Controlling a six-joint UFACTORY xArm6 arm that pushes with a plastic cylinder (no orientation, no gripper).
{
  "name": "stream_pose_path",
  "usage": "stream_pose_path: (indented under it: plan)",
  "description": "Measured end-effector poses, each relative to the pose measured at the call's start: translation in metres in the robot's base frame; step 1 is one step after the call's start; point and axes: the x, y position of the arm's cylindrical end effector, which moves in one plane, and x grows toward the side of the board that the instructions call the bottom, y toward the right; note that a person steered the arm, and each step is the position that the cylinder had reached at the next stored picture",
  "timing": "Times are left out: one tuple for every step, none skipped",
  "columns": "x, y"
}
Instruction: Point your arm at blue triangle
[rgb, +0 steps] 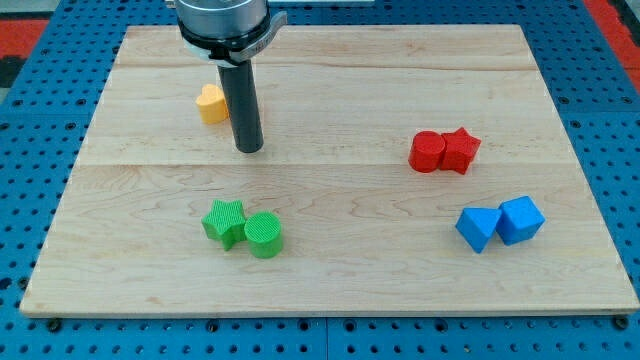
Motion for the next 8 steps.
stream_pose_path:
  plan:
    - [0.0, 0.0]
    - [0.0, 0.0]
    - [0.0, 0.0]
    - [0.0, -0.003]
    - [0.002, -0.015]
    - [0.002, -0.018]
    - [0.0, 0.074]
    - [-0.035, 0.158]
